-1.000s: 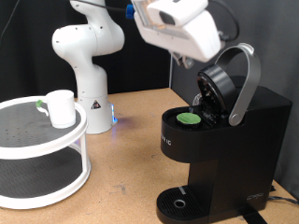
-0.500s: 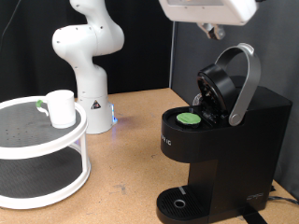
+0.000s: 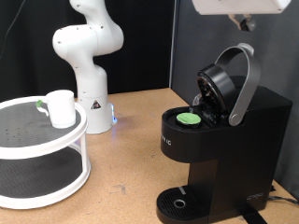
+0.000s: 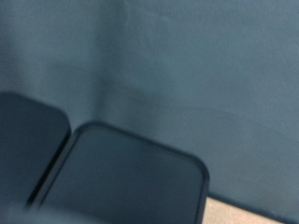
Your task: Make a cup of coffee with the keurig machine
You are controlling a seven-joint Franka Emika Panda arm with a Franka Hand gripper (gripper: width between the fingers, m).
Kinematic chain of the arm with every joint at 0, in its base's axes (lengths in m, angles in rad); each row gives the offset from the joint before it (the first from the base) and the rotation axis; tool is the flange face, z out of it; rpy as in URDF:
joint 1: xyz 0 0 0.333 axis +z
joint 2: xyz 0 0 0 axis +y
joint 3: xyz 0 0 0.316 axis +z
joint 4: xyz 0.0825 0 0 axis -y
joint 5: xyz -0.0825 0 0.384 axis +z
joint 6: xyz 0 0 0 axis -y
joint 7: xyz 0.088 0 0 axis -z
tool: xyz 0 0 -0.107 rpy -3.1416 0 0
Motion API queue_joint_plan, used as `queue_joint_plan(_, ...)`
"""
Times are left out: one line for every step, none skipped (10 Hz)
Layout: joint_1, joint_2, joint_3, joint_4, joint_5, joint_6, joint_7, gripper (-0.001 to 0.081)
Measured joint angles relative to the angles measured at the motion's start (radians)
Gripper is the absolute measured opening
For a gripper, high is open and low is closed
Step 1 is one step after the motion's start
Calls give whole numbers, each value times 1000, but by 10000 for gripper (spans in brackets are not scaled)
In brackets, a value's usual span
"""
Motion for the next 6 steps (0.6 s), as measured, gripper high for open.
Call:
queue_joint_plan(11, 0, 18, 1, -5, 9, 24, 0)
queue_joint_plan(21, 2, 34, 1, -11, 18, 45, 0)
queue_joint_plan(29, 6, 52, 1, -20, 30, 66, 0)
queue_joint_plan(36, 13, 66, 1, -33, 38, 85, 0)
queue_joint_plan(40, 19, 75, 1, -48, 41, 102, 0)
queue_joint_plan(40, 23, 82, 0, -67, 41, 116, 0)
